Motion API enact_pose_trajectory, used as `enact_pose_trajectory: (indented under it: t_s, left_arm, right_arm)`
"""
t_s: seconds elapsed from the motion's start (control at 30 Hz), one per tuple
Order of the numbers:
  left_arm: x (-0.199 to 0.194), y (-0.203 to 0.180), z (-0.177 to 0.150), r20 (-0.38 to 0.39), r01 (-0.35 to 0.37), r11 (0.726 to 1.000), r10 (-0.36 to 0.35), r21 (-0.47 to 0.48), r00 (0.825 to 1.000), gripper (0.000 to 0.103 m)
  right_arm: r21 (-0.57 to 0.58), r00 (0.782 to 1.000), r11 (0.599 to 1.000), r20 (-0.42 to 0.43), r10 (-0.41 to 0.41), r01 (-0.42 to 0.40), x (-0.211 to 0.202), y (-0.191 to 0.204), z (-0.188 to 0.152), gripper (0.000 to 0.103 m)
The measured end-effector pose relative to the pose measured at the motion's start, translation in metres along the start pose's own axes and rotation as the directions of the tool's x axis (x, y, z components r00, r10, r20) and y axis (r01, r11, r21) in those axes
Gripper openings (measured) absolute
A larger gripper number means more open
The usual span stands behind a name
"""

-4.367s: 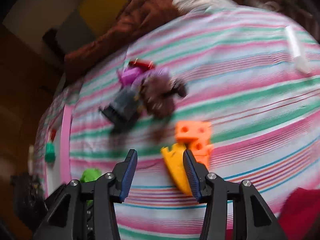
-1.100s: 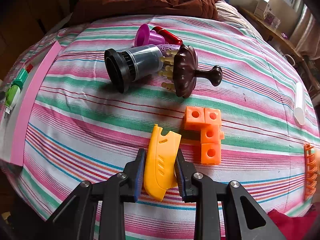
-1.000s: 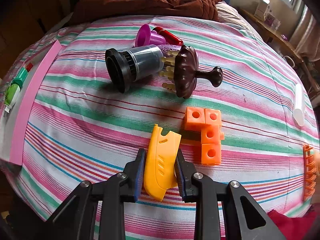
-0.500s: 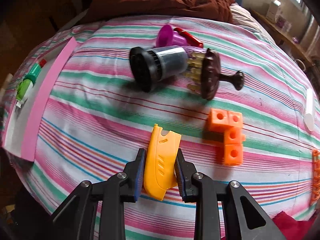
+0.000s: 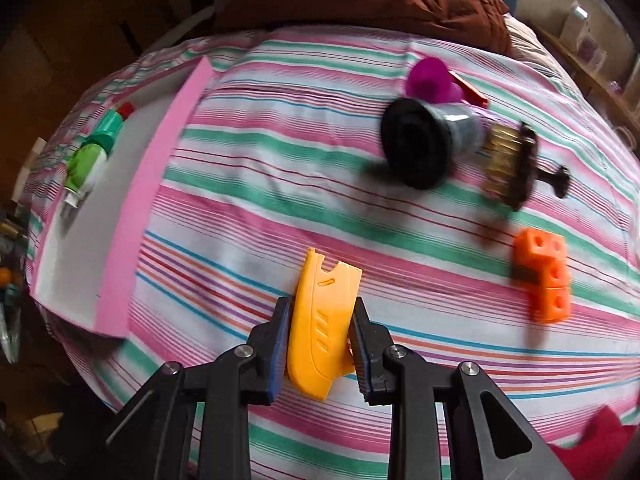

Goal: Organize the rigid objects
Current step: 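Place the green piece in the tray beside the teal stand with the left gripper, then carry the yellow piece into the tray and release it with the right gripper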

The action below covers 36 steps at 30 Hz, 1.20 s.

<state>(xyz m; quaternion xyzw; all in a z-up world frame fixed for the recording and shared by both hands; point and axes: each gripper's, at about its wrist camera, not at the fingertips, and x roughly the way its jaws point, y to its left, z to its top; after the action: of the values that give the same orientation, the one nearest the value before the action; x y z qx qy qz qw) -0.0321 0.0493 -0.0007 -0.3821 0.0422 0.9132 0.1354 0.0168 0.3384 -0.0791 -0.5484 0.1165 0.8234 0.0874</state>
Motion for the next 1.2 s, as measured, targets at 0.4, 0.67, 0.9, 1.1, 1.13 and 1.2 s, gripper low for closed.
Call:
enact_pose_trajectory:
  t_s: [0.4,0.67,0.9,1.1,1.13,1.2]
  left_arm:
    - [-0.008,0.005,-0.012,0.009,-0.019,1.000,0.019,-0.008,1.000,0.061]
    - [-0.007,0.007,-0.019,-0.003,-0.038,0.999,0.038,0.005,0.999,0.061]
    - [-0.005,0.012,-0.022,-0.010,-0.044,0.999,0.044,-0.004,0.999,0.061]
    - [-0.004,0.016,-0.023,-0.016,-0.048,0.999,0.048,-0.014,0.999,0.061]
    - [-0.004,0.017,-0.023,-0.016,-0.050,0.999,0.050,-0.014,0.999,0.061]
    - [-0.002,0.017,-0.024,-0.021,-0.052,0.999,0.051,-0.015,0.998,0.061]
  right_arm:
    - [0.019,0.998,1.000,0.067,-0.012,0.010,0.003,0.033,0.005,0.029]
    - [0.107,0.990,0.989,0.110,0.086,-0.098,-0.004,0.037,0.012,0.028]
    - [0.060,0.978,0.987,0.159,0.138,-0.149,-0.024,0.064,0.026,0.028]
    - [-0.019,0.963,0.981,0.184,0.195,-0.195,-0.039,0.096,0.036,0.028]
    - [-0.027,0.962,0.979,0.182,0.205,-0.203,-0.040,0.100,0.037,0.028]
    - [-0.051,0.958,0.973,0.170,0.229,-0.223,-0.039,0.112,0.039,0.028]
